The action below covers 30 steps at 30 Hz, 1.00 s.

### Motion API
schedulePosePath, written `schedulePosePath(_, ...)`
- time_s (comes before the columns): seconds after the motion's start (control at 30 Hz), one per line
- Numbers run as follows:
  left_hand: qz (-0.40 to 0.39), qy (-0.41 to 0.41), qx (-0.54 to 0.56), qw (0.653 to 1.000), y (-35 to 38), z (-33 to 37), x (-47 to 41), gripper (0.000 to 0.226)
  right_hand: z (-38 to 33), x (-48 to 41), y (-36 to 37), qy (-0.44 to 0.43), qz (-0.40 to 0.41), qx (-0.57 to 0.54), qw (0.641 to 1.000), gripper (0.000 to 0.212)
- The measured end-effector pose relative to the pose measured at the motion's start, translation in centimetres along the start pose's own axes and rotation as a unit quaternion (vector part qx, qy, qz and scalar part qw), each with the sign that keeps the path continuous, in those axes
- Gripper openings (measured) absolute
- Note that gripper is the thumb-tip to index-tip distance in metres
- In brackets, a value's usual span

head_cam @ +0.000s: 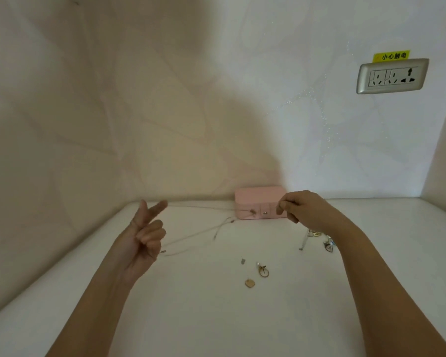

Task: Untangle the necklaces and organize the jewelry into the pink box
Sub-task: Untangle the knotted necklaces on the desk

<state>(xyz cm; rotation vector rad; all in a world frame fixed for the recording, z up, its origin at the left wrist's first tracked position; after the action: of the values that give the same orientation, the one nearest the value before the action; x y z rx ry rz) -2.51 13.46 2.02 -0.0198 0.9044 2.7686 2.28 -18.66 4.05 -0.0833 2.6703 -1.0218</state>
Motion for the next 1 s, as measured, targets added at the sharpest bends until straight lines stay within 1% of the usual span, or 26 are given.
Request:
schedulePosePath(0.03, -0.023, -0.040, -0.030, 0.998, 0.1, -0.3, 0.0, 0.072, 0.0, 0.2, 0.0, 0.010, -0.024, 0.011, 1.000, 0.030)
schedulePosePath(0.1, -0.075, -0.095, -0.088, 0.989, 0.2, -1.0, 0.0, 0.087, -0.2, 0.9, -0.3, 0.043, -0.083, 0.027, 0.995, 0.029)
schedulePosePath(0.17, -0.125, -0.125, -0.119, 0.977, 0.4, -1.6, -0.1, 0.092, -0.4, 1.8, -1.0, 0.084, -0.139, 0.052, 0.985, 0.026)
schedulePosePath(0.23, -0.160, -0.135, -0.130, 0.969, 0.9, -2.0, -0.1, 0.090, -0.4, 2.8, -2.2, 0.113, -0.171, 0.078, 0.976, 0.022)
schedulePosePath(0.3, -0.148, -0.143, -0.123, 0.971, 1.2, -2.3, -0.1, 0.084, -0.2, 4.0, -3.7, 0.136, -0.170, 0.077, 0.973, 0.020)
schedulePosePath(0.37, -0.124, -0.160, -0.099, 0.974, 1.5, -2.7, 0.2, 0.081, 0.7, 5.5, -5.1, 0.161, -0.149, 0.058, 0.974, 0.020)
schedulePosePath(0.43, -0.130, -0.186, -0.076, 0.971, 2.1, -3.3, 0.7, 0.082, 1.7, 7.2, -6.0, 0.186, -0.135, 0.052, 0.972, 0.021)
schedulePosePath(0.5, -0.139, -0.217, -0.086, 0.962, 3.0, -4.2, 1.3, 0.085, 2.5, 8.7, -6.4, 0.196, -0.123, 0.089, 0.969, 0.021)
schedulePosePath(0.57, -0.136, -0.246, -0.128, 0.951, 3.8, -5.3, 1.8, 0.087, 3.2, 9.9, -6.0, 0.197, -0.114, 0.150, 0.962, 0.023)
schedulePosePath(0.63, -0.127, -0.271, -0.176, 0.938, 4.3, -6.4, 2.2, 0.094, 4.1, 10.6, -5.1, 0.192, -0.094, 0.184, 0.959, 0.023)
schedulePosePath(0.73, -0.114, -0.299, -0.196, 0.927, 4.5, -7.4, 3.0, 0.105, 5.1, 11.4, -3.9, 0.150, -0.045, 0.187, 0.970, 0.014)
schedulePosePath(0.87, -0.107, -0.289, -0.260, 0.915, 4.3, -8.1, 4.8, 0.104, 5.5, 11.8, -2.4, 0.090, -0.025, 0.199, 0.976, 0.009)
schedulePosePath(0.93, -0.089, -0.271, -0.299, 0.911, 4.1, -8.4, 5.5, 0.096, 4.8, 11.8, -1.3, 0.040, -0.011, 0.189, 0.981, 0.009)
schedulePosePath(1.0, -0.058, -0.257, -0.307, 0.914, 4.0, -8.6, 6.1, 0.075, 3.5, 12.1, 0.2, -0.004, -0.022, 0.126, 0.992, 0.009)
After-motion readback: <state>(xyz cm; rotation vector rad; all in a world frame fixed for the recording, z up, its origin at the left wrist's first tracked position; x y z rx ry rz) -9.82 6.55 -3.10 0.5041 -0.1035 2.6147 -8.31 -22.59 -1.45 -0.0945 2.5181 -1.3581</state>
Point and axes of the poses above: each hand's wrist, its own x-axis away from the middle knuckle, its own y-axis out of the palm, z = x × y, the point moved 2 cm from there along -x, towards the middle knuckle, and after that the axes turned 6 degrees about -x, right-handed, at the moved point
